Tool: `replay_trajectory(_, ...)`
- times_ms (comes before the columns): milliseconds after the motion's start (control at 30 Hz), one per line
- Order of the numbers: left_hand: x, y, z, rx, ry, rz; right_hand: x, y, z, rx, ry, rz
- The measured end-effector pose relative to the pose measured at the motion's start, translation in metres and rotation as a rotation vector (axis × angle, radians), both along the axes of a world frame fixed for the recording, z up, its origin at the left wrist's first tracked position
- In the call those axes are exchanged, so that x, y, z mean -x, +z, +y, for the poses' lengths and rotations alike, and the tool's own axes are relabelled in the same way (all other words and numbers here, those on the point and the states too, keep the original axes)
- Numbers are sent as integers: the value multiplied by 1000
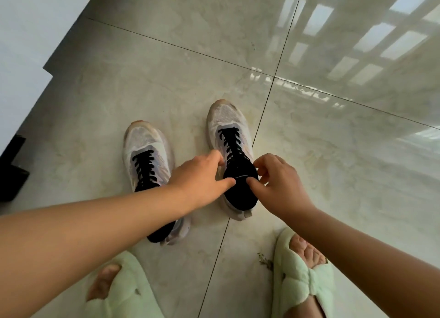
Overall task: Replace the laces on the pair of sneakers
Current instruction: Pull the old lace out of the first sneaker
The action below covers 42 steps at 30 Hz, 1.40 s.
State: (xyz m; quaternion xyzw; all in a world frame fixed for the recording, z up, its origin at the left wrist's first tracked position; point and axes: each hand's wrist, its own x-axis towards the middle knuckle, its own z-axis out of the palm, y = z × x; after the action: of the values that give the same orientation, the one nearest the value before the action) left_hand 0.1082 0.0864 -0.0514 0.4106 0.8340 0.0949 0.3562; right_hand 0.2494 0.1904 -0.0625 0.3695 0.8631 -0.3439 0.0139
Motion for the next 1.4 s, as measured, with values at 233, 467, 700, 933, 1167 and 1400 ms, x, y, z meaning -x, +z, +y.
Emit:
replay_trajectory(233,0,-9,10,-139,104,-1,8,-8,5,-7,-24,32)
replay_trajectory(467,7,-17,8,-184,80,-3,15,-14,6,4,2,37)
replay_trajectory(700,13,-19,-23,-235,91,-15,15,-17,-17,63,-20,126)
replay_trajectory(933,7,-21,-24,-175,94,36,21,-9,-17,239,-188,204)
replay_trajectory(1167,12,-24,-15,-216,54,-23,42,-5,-2,556,-266,22)
replay_trajectory(1400,16,-26,-14,-221,67,-69,42,-10,19,851,-256,75)
